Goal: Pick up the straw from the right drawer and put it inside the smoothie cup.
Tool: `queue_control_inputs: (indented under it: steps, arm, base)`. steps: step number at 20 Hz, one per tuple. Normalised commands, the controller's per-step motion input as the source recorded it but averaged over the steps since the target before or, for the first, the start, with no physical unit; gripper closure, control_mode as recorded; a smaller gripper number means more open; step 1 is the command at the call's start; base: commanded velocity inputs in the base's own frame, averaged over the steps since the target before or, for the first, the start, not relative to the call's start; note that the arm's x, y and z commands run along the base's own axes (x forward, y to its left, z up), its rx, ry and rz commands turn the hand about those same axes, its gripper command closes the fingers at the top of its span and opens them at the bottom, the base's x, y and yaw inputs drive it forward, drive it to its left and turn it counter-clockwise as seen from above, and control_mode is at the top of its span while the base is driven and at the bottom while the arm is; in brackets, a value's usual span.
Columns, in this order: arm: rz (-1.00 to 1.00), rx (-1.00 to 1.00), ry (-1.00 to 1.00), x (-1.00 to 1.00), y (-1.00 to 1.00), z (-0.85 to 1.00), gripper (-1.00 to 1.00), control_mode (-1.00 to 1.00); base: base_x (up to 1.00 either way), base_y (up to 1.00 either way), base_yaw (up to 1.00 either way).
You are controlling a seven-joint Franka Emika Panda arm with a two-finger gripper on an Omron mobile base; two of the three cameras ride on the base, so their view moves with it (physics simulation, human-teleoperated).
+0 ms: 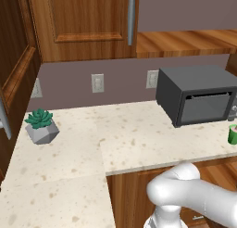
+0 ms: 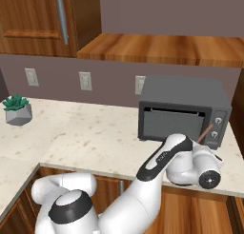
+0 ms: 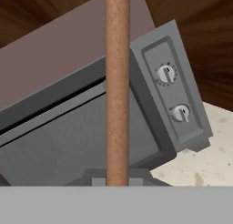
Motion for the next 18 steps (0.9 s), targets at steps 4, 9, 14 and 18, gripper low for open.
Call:
queue_control_inputs:
  steps: [4,9,14,18]
  arm:
    - [0.0,-0.01,-0.02,0.0,-0.17,0.0,1.0,-1.0]
    - [0.0,-0.04,-0.02,0.0,-0.18,-0.04,1.0,-1.0]
    - [0.0,-0.1,-0.01,0.0,-0.11,-0.14,1.0,-1.0]
    - [-0.01,-0.14,0.0,0.04,0.0,-0.16,1.0,-1.0]
  base:
    - [0.0,0.0,0.0]
    - [0.0,0.0,0.0]
    - [0.0,0.0,0.0]
    - [0.0,0.0,0.0]
